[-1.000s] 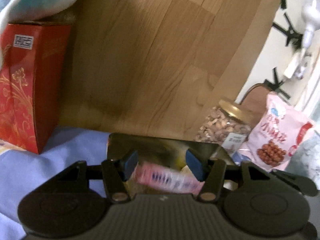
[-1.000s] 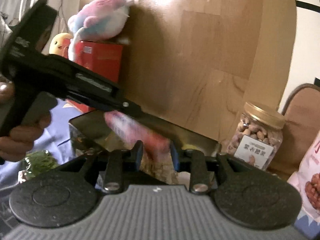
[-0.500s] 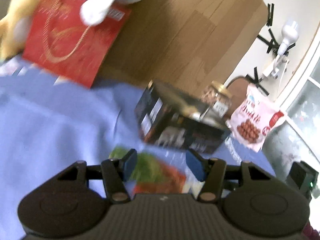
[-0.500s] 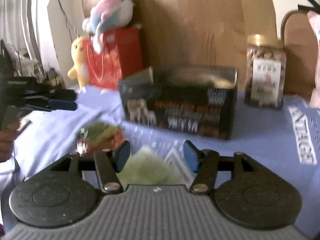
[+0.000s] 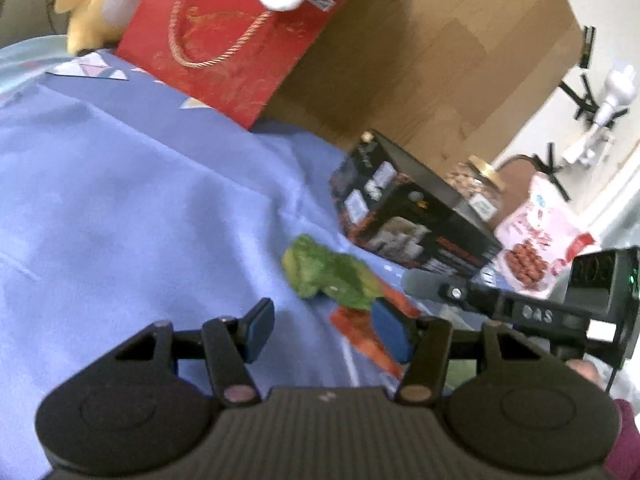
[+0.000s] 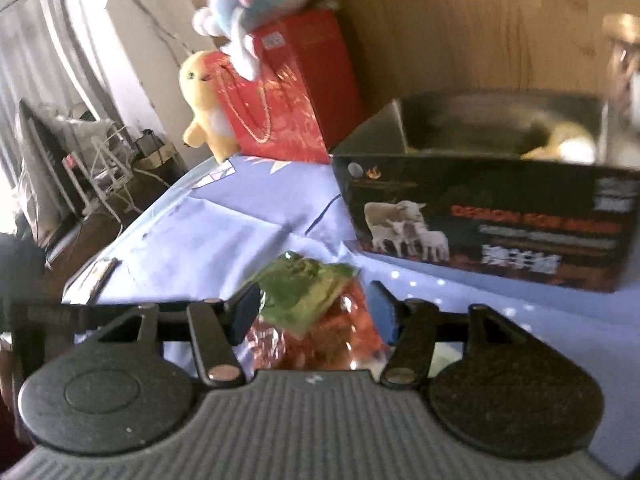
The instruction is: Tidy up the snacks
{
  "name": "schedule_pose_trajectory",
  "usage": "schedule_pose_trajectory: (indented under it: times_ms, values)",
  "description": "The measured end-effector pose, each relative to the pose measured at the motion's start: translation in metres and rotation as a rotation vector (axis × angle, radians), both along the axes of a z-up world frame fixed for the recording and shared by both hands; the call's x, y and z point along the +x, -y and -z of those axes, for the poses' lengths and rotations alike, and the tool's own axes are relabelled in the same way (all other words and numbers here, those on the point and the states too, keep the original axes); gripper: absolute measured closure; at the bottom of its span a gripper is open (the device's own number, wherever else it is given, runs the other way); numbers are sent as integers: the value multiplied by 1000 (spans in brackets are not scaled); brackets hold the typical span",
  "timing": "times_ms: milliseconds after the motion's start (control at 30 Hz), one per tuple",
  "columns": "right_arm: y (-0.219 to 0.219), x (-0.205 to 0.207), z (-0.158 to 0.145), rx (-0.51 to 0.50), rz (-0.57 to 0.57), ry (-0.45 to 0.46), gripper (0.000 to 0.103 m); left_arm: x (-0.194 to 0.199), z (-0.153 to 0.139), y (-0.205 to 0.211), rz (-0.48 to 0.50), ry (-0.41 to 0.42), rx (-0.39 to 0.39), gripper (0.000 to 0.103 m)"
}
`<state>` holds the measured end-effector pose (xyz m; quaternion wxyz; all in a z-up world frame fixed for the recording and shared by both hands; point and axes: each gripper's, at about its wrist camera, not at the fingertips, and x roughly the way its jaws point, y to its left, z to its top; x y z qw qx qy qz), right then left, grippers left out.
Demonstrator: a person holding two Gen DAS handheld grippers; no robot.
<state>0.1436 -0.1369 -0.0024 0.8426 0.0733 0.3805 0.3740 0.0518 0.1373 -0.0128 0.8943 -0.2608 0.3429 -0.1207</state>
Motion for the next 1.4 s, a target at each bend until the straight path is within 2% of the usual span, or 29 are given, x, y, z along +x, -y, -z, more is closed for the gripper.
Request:
schedule_pose_trajectory:
  times_ms: [67,133,167,233,300,433,533,567,633,800,900,1000,1167,1400]
  values:
    - [-5,8,7,-15,24,-26,42,9,0,-3,-15,1,1,48]
    - [-3,14,15,29,42,-80,42,24,1,-5,-18,-2,5,48]
    - [-2,15,17,51,47,-92,41,32,3,-5,-17,-11,5,45]
    - [0,14,18,72,52,-106,42,44,8,-5,0,-6,-21,44]
    - [-3,12,18,75,37,-115,48,50,9,-1,26,-5,-40,47]
    - [-14,-1,19,65,-25,-116,67,43,13,10,84,10,-27,62]
    - [-10,-12,21,92,-17,-108,71,36,15,8,71,13,-19,78]
    - [-8,-15,23,107,-12,-115,72,35,17,6,71,9,-37,87]
    - [0,-26,22,134,-7,-97,75,34,18,4,76,4,-57,94]
    - [8,-55,9,163,-36,-20,81,19,11,10,114,60,-87,94]
    - [2,-74,-5,152,-87,95,81,8,5,10,120,87,-134,94]
    - [-3,-88,-19,139,-116,180,81,-6,-5,8,111,126,-142,94]
    - [1,-96,-20,173,-137,155,81,-24,-16,7,122,130,-134,94]
    - [8,-108,-2,155,-118,73,81,-29,1,21,142,52,-107,94]
